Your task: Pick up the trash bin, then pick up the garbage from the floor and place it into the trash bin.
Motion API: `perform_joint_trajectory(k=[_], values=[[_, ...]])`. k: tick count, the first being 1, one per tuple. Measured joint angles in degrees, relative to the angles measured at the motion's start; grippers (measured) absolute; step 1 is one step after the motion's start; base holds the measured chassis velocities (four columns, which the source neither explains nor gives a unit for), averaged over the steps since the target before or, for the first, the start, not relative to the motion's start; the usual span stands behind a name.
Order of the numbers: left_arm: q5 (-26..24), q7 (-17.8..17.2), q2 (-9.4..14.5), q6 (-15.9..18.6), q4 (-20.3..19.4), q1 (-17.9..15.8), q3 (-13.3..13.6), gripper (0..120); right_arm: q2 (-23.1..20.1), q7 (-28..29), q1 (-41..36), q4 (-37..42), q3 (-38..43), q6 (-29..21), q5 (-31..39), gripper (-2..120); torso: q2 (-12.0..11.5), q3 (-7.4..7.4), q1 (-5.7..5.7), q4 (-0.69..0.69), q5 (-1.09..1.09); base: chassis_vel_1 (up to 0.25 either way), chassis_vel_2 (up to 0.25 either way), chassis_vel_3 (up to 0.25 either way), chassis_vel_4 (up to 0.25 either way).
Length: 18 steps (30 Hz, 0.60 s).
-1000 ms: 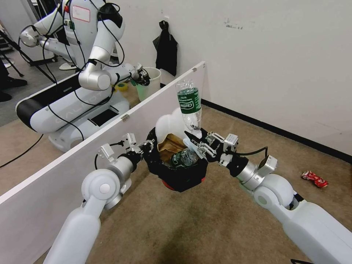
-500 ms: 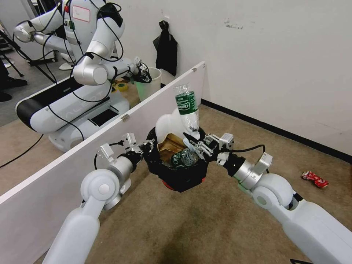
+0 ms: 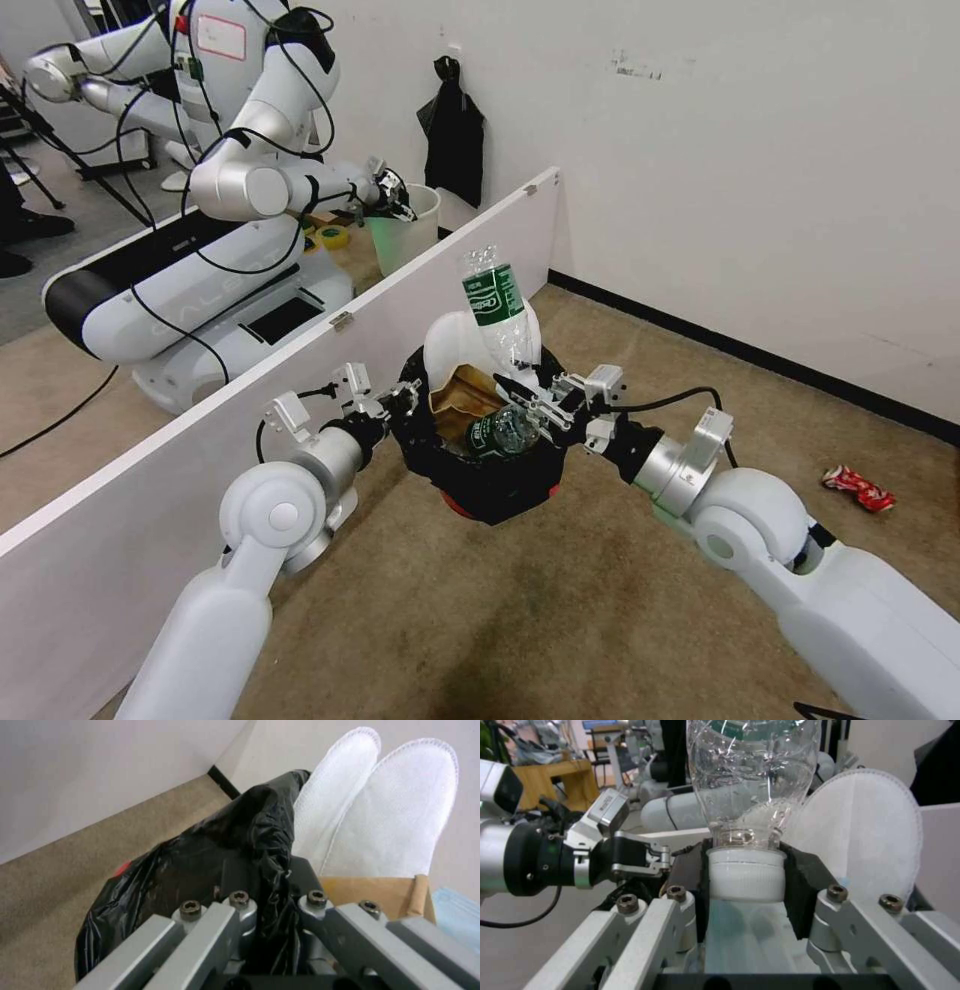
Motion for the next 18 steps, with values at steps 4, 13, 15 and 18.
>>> perform_joint_trajectory(k=[4, 13, 15, 18], values=[[0.2, 0.1, 0.0, 0.0, -0.1, 0.2, -0.1, 4, 0.1, 1.0, 0.2, 0.5, 0.3, -1.5, 0.0, 29, 0.0, 0.0, 0.0, 0.01, 0.0, 0.0, 0.0, 0.0, 0.0], [0.4, 0.1, -0.2, 0.0, -0.2, 0.3, -0.1, 4, 0.5, 4.0, 0.4, 1.6, 0.7, -5.4, 0.3, 29, 0.0, 0.0, 0.0, 0.0, 0.0, 0.0, 0.0, 0.0, 0.0], [0.4, 0.1, -0.2, 0.0, -0.2, 0.3, -0.1, 4, 0.6, 4.7, 0.4, 1.8, 0.7, -6.0, 0.5, 29, 0.0, 0.0, 0.0, 0.0, 0.0, 0.0, 0.0, 0.0, 0.0], [0.5, 0.1, -0.2, 0.0, -0.3, 0.4, -0.1, 4, 0.8, 6.3, 0.7, 2.3, 0.7, -7.3, 1.0, 29, 0.0, 0.0, 0.0, 0.0, 0.0, 0.0, 0.0, 0.0, 0.0]])
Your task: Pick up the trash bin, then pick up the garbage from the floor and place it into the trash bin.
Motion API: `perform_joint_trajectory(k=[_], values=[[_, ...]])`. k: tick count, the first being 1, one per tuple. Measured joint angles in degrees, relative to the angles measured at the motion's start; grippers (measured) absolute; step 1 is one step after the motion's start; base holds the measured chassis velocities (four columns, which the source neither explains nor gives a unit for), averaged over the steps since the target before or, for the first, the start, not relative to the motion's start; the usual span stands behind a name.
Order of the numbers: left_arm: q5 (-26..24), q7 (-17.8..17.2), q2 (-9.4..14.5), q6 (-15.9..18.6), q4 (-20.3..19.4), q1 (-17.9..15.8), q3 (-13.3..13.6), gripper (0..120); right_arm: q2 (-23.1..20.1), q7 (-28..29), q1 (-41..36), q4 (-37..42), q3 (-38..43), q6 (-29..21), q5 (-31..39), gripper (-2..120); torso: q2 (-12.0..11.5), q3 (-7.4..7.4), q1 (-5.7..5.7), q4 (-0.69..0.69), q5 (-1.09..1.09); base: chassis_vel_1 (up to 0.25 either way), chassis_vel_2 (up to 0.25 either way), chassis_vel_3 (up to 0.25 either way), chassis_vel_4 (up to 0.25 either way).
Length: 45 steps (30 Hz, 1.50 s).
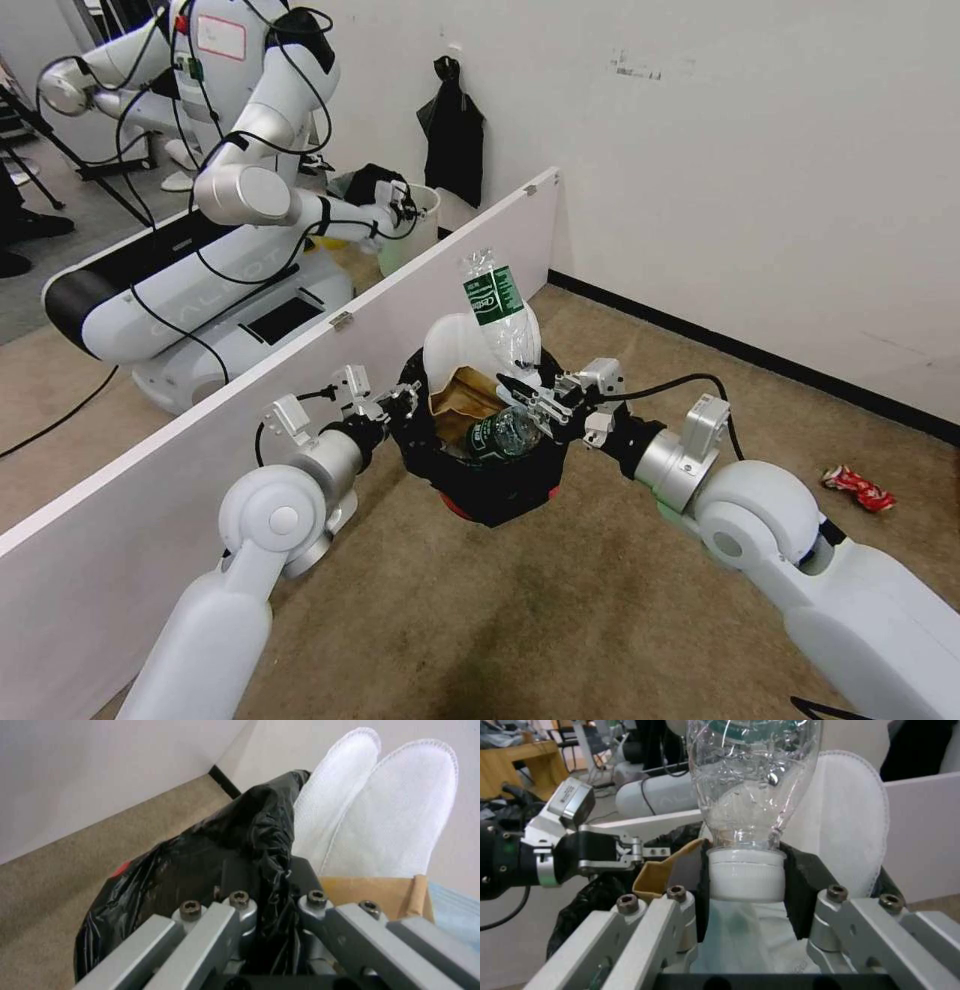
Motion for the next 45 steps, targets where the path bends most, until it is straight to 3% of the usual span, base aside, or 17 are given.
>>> perform_joint_trajectory(k=[20, 45], values=[[0.4, 0.3, 0.2, -0.1, -0.6, 0.7, -0.3, 4, 0.4, 2.5, -0.1, 1.7, -0.9, -4.4, 0.1, 29, 0.0, 0.0, 0.0, 0.0, 0.0, 0.0, 0.0, 0.0, 0.0], [0.3, 0.3, 0.3, -0.2, -0.7, 0.5, -0.3, 4, 0.1, 1.8, -0.1, 1.2, -1.2, -4.3, -0.9, 29, 0.0, 0.0, 0.0, 0.0, 0.0, 0.0, 0.0, 0.0, 0.0]])
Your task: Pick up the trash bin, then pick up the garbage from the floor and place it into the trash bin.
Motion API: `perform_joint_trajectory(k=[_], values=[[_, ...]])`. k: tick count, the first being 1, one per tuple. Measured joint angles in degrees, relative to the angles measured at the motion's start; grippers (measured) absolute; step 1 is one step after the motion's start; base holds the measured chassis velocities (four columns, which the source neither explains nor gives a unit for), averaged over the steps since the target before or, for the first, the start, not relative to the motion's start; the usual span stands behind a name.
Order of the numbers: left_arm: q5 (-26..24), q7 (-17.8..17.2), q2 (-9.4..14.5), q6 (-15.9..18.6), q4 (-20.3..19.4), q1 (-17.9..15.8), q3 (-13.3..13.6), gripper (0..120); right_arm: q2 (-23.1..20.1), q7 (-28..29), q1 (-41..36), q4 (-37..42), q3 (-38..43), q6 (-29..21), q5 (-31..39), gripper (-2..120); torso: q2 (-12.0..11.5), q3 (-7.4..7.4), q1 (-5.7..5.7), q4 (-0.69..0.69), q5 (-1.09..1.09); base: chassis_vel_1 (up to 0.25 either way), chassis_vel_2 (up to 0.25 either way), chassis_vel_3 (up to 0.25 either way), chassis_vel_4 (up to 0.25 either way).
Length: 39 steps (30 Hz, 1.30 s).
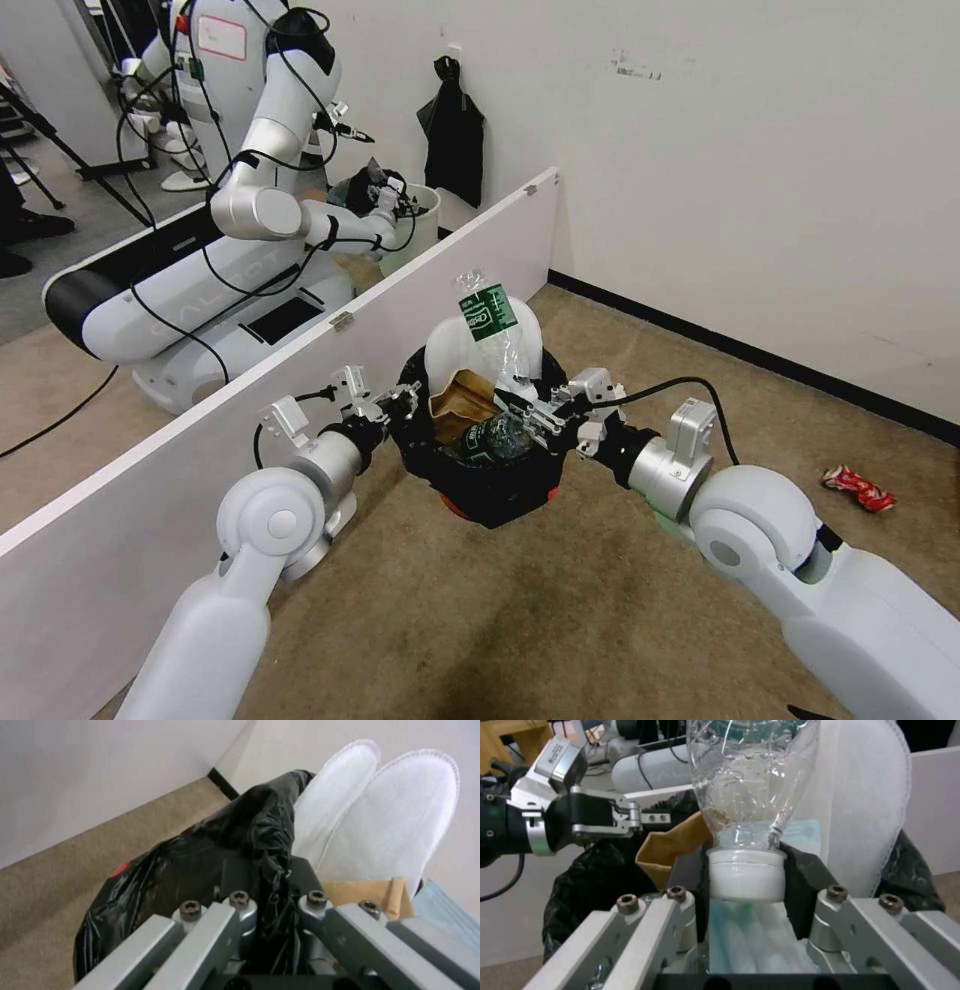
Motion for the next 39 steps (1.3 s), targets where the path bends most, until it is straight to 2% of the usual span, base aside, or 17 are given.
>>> perform_joint_trajectory(k=[7, 9, 10, 11, 13, 16, 18, 19, 21, 22, 24, 25, 26, 39], values=[[0.0, 0.0, 0.0, 0.0, -0.1, 0.0, 0.1, 4, 0.3, 1.4, 0.0, -0.1, -0.1, 0.1, -0.6, 29, 0.0, 0.0, 0.0, 0.0, 0.0, 0.0, 0.0, 0.0, 0.0], [0.0, 0.1, -0.1, 0.0, -0.1, 0.0, 0.2, 4, 0.2, 1.4, -0.1, 0.0, 0.1, 0.0, -0.5, 33, 0.0, 0.0, 0.0, 0.0, 0.0, 0.0, 0.0, 0.0, 0.0], [0.1, 0.1, -0.2, 0.0, 0.0, -0.1, 0.2, 4, 0.1, 1.4, -0.1, 0.2, 0.4, 0.0, -0.5, 42, 0.0, 0.0, 0.0, 0.0, 0.0, 0.0, 0.0, 0.0, 0.0], [0.1, 0.1, -0.2, 0.0, 0.0, -0.1, 0.2, 4, 0.1, 1.4, -0.1, 0.2, 0.4, 0.0, -0.5, 42, 0.0, 0.0, 0.0, 0.0, 0.0, 0.0, 0.0, 0.0, 0.0], [0.2, 0.1, -0.2, 0.0, 0.1, -0.1, 0.2, 4, 0.0, 1.4, -0.2, 0.2, 0.5, 0.0, -0.5, 52, 0.0, 0.0, 0.0, 0.0, 0.0, 0.0, 0.0, 0.0, 0.0], [0.2, 0.1, -0.3, 0.0, 0.1, -0.1, 0.2, 4, 0.1, 1.4, -0.2, 0.2, 0.6, 0.0, -0.5, 57, 0.0, 0.0, 0.0, 0.0, 0.0, 0.0, 0.0, 0.0, 0.0], [0.3, 0.2, -0.2, 0.0, 0.0, -0.1, 0.1, 4, 0.3, 1.7, 0.0, 0.1, 0.4, -0.1, -0.4, 71, 0.0, 0.0, 0.0, 0.0, 0.0, 0.0, 0.0, 0.0, 0.0], [0.3, 0.2, -0.2, 0.0, 0.0, -0.1, 0.1, 4, 0.3, 1.7, 0.0, 0.1, 0.4, -0.1, -0.4, 71, 0.0, 0.0, 0.0, 0.0, 0.0, 0.0, 0.0, 0.0, 0.0], [0.3, 0.2, -0.1, 0.0, 0.0, 0.0, -0.1, 4, 0.3, 1.9, 0.2, 0.0, 0.1, -0.1, -0.3, 82, 0.0, 0.0, 0.0, 0.0, 0.0, 0.0, 0.0, 0.0, 0.0], [0.3, 0.2, -0.1, 0.0, 0.0, 0.0, -0.1, 4, 0.3, 1.9, 0.2, 0.0, 0.1, -0.1, -0.3, 82, 0.0, 0.0, 0.0, 0.0, 0.0, 0.0, 0.0, 0.0, 0.0], [0.5, 0.2, -0.3, 0.0, 0.0, 0.0, -0.1, 4, 0.3, 1.9, 0.3, -0.2, 0.1, -0.1, -0.4, 93, 0.0, 0.0, 0.0, 0.0, 0.0, 0.0, 0.0, 0.0, 0.0], [0.5, 0.2, -0.3, 0.0, 0.0, 0.0, -0.1, 4, 0.3, 1.9, 0.3, -0.2, 0.1, -0.1, -0.4, 93, 0.0, 0.0, 0.0, 0.0, 0.0, 0.0, 0.0, 0.0, 0.0], [0.7, 0.3, -0.4, 0.0, 0.0, 0.0, -0.1, 4, 0.3, 1.9, 0.3, -0.3, 0.1, -0.1, -0.4, 98, 0.0, 0.0, 0.0, 0.0, 0.0, 0.0, 0.0, 0.0, 0.0], [1.0, 0.3, -0.6, -0.1, 0.4, -0.2, 0.1, 4, 0.4, 1.9, 0.5, -0.6, 0.8, 0.5, -0.4, 100, 0.0, 0.0, 0.0, 0.0, 0.0, 0.0, 0.0, 0.0, 0.0]])
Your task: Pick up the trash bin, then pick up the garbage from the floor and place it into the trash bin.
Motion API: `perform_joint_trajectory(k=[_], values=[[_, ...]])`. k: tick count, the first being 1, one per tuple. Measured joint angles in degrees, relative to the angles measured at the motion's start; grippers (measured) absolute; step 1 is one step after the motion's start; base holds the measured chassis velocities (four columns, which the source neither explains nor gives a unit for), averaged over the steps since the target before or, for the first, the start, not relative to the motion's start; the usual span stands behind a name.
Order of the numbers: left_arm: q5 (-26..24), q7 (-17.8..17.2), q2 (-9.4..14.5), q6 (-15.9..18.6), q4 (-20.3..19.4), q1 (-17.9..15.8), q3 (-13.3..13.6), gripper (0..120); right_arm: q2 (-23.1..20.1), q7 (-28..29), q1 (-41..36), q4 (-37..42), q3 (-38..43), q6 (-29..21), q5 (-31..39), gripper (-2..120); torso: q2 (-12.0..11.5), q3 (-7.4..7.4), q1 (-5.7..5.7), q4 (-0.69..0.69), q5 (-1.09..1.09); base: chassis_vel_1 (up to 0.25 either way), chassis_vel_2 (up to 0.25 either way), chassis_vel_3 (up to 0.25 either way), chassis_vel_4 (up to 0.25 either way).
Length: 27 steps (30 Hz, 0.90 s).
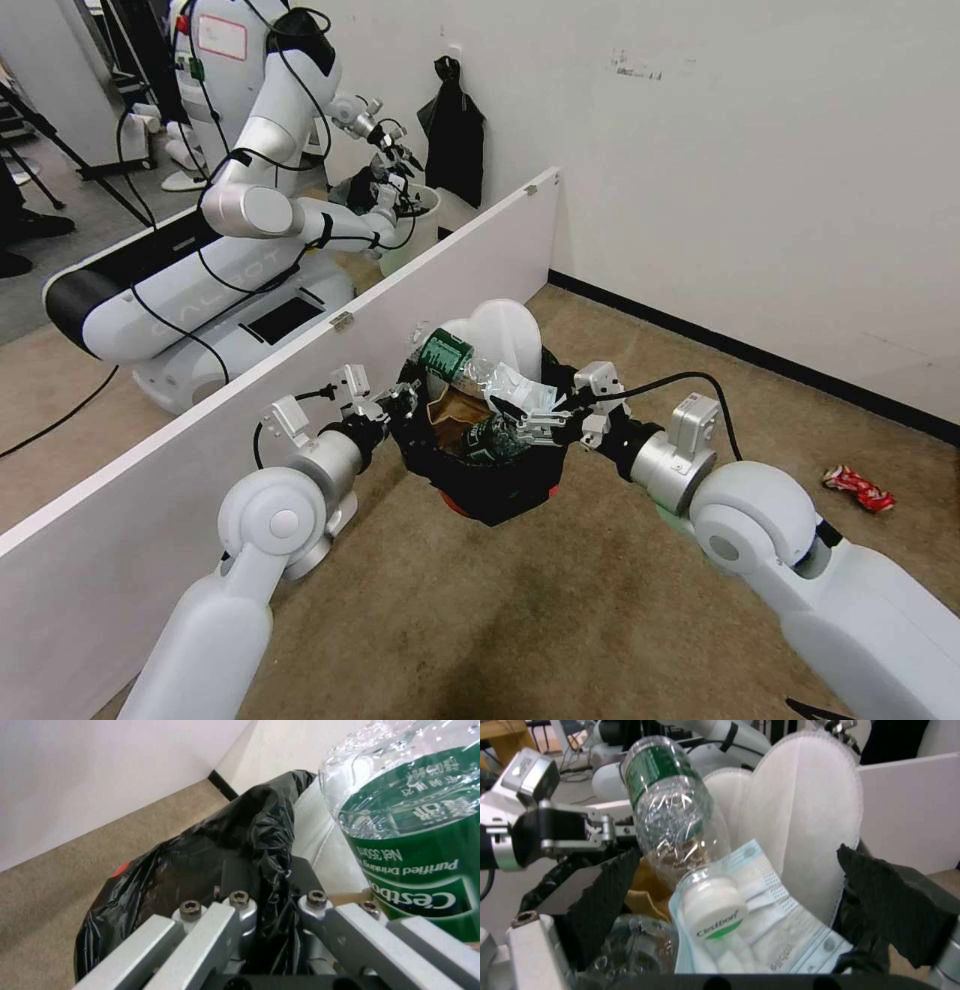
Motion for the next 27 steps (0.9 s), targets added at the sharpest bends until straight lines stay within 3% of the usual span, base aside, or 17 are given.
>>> perform_joint_trajectory(k=[22, 27], values=[[-1.5, -2.8, 1.6, -0.2, 1.2, -1.1, -1.2, 4, -0.5, 0.2, -0.3, 3.6, 5.3, 1.7, 1.6, 100, 0.0, 0.0, 0.0, 0.0, 0.0, 0.0, 0.0, 0.0, 0.0], [-1.8, -2.9, 2.1, -0.1, 0.6, -0.9, -1.2, 4, 0.0, 3.1, 0.6, 2.9, 6.9, 3.3, 1.5, 100, 0.0, 0.0, 0.0, 0.0, 0.0, 0.0, 0.0, 0.0, 0.0]])
